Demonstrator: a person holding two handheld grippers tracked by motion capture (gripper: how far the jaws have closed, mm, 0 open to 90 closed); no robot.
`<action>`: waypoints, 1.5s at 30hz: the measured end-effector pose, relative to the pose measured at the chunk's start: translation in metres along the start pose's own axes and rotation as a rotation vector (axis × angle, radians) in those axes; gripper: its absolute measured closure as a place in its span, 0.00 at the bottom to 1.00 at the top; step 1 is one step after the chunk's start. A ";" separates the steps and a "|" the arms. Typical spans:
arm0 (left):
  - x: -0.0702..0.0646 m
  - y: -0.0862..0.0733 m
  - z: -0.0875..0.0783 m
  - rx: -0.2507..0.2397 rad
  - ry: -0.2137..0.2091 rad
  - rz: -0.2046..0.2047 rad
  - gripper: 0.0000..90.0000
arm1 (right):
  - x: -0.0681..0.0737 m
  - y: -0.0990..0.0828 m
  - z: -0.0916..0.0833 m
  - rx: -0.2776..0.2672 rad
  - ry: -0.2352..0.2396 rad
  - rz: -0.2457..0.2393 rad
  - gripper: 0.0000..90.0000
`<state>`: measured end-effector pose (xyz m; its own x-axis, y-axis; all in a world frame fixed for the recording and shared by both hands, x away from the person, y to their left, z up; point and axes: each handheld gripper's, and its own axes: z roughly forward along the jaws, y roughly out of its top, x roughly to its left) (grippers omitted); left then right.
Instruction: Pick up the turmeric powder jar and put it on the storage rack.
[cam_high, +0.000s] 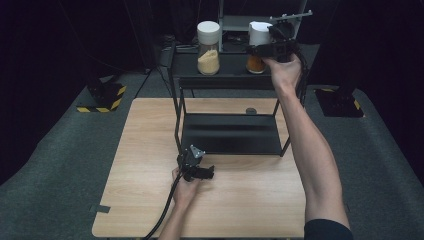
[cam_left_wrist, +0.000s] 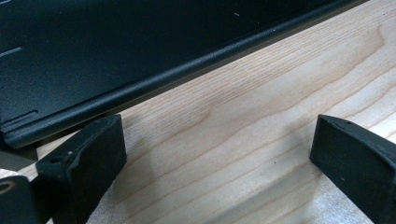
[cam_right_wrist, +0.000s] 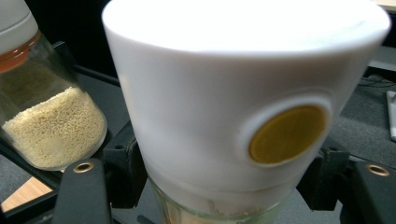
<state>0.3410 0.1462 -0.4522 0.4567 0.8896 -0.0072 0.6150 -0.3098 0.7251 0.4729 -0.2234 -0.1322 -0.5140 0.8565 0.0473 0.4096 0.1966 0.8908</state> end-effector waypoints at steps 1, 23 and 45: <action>0.000 0.000 0.000 0.001 0.000 0.001 0.04 | 0.000 0.000 0.000 0.000 -0.001 -0.003 0.33; 0.000 0.000 0.000 0.001 0.000 0.001 0.04 | 0.001 0.000 -0.001 0.011 0.004 -0.025 0.33; 0.000 0.000 0.000 0.001 0.000 0.000 0.04 | -0.012 -0.014 -0.020 -0.062 0.052 0.009 0.03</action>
<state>0.3411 0.1463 -0.4520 0.4570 0.8894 -0.0070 0.6154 -0.3105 0.7245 0.4584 -0.2460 -0.1359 -0.5493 0.8320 0.0775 0.3682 0.1578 0.9163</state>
